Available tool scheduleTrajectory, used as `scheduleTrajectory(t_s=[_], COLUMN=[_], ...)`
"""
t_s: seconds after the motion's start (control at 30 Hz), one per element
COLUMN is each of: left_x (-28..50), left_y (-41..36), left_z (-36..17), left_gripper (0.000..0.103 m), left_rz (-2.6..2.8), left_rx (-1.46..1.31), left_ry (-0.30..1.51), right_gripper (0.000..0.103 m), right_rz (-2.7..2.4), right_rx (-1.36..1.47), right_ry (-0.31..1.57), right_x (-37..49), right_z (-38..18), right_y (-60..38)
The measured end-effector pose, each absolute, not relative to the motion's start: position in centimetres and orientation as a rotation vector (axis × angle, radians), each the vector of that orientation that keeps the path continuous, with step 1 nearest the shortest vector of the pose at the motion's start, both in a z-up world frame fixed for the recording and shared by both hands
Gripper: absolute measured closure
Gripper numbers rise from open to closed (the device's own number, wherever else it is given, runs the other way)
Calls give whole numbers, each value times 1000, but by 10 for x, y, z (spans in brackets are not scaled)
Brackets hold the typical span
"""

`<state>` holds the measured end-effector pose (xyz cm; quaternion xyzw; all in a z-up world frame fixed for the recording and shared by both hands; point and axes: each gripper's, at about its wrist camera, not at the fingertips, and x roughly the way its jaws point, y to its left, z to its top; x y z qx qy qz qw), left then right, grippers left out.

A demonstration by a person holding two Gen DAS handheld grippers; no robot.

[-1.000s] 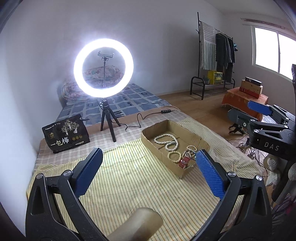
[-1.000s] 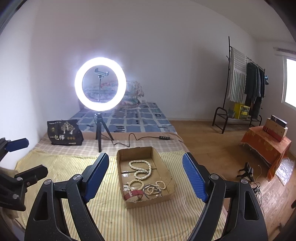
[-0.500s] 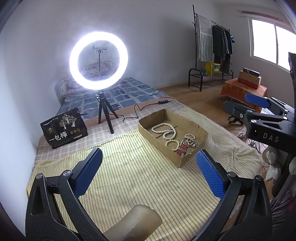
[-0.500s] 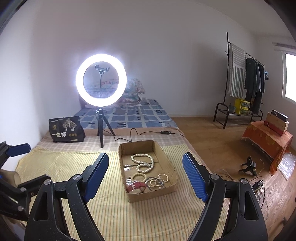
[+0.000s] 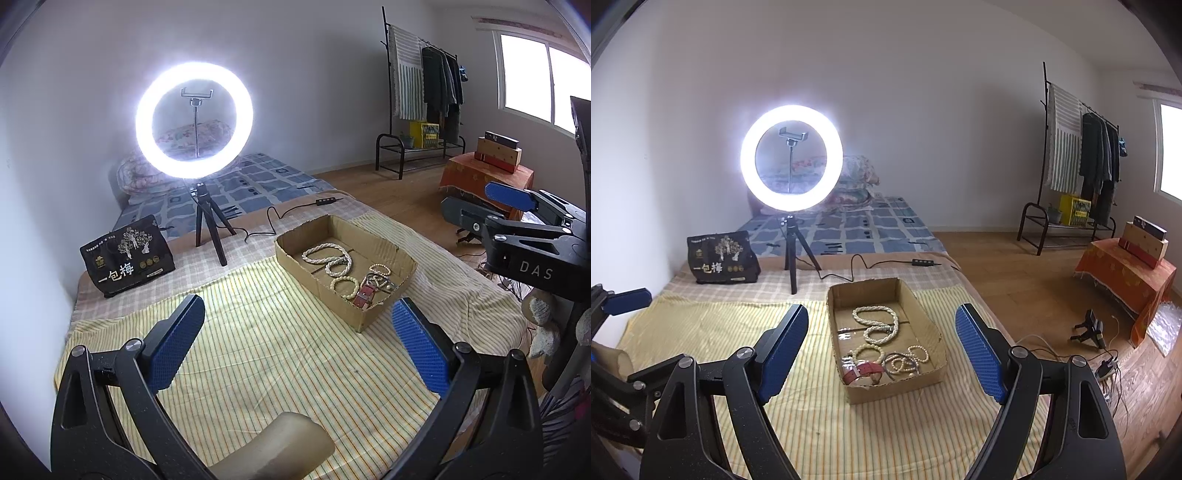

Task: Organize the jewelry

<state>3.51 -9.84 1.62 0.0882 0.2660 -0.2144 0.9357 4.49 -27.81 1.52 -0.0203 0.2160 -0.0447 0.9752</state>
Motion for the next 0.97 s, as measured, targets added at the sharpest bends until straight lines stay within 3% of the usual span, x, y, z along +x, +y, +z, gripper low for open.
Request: scheduleTrajectory(t_s=[0.97], left_x=[35], left_y=[-90], left_z=[22], left_gripper=[0], left_rz=[-417], left_rx=[156], left_ry=[514], right_gripper=[21], right_rz=[-75], right_rx=[-60], right_ry=[456], right_x=[45], right_z=[12], right_y=[-274])
